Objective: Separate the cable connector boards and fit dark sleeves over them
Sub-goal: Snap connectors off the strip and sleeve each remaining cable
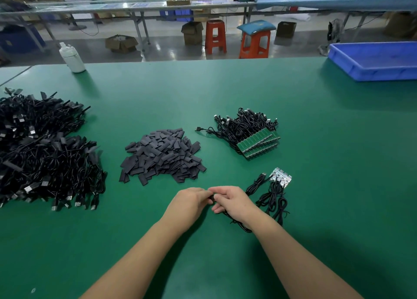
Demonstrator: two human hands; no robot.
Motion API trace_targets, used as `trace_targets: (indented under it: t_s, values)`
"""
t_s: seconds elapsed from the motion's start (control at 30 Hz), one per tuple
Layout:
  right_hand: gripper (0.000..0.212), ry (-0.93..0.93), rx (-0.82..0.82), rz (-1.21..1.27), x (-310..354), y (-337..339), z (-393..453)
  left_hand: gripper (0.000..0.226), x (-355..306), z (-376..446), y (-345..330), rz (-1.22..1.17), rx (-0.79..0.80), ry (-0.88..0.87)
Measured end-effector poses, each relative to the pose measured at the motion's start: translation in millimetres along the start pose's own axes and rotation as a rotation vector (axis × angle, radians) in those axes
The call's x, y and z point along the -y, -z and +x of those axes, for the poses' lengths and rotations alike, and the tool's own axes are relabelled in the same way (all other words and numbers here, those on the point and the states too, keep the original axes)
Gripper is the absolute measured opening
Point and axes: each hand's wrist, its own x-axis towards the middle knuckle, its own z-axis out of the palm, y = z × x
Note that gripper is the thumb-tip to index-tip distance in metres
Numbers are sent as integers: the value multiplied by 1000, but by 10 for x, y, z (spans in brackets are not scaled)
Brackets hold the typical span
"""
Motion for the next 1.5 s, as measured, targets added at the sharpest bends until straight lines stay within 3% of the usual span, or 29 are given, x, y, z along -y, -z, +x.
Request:
trace_targets:
  t_s: [0.3,0.43,0.53,0.6,0.67,0.73,0.87,0.97,1.03,1.17,1.27,1.37,1.43,1.5]
  values:
    - [39,-2,-6,-12,8,-3,-1,27,-72,125,-58,442,190,-31]
    - [40,26,-16,-40,31,-16,-19,27,-89,162,-98,468,194,-23]
    - [41,28,-80,-80,50,-68,-26,42,-137,123,-151,226,-39,128]
    - [39,9,-121,-6,63,-85,-32,53,-217,95,-198,-18,-215,300]
    - [37,14,-167,128,100,-84,-42,51,-292,67,-229,-266,-325,480]
    - [34,17,-238,360,148,-81,-58,32,-357,29,-247,-382,-307,584]
    - [32,40,-267,1044,293,-94,-53,17,-450,-23,-239,-498,-177,548]
    - [32,77,-234,1146,423,-146,-44,14,-420,9,-131,-665,-171,588]
    - [32,101,-225,960,494,-134,-63,14,-347,11,-14,-691,-189,609]
    - [33,216,-472,-249,501,241,-91,12,64,-125,375,-410,-323,631]
    - [38,204,-670,-802,391,692,-108,26,534,-308,770,-107,-401,683]
    - [52,-70,-689,-1005,234,1034,-117,38,1056,-450,1130,247,-452,773]
    - [62,-211,-617,-942,176,1154,-125,43,1362,-528,1301,330,-413,884]
    - [65,-239,-568,-803,140,1185,-134,51,1555,-615,1359,308,-322,983]
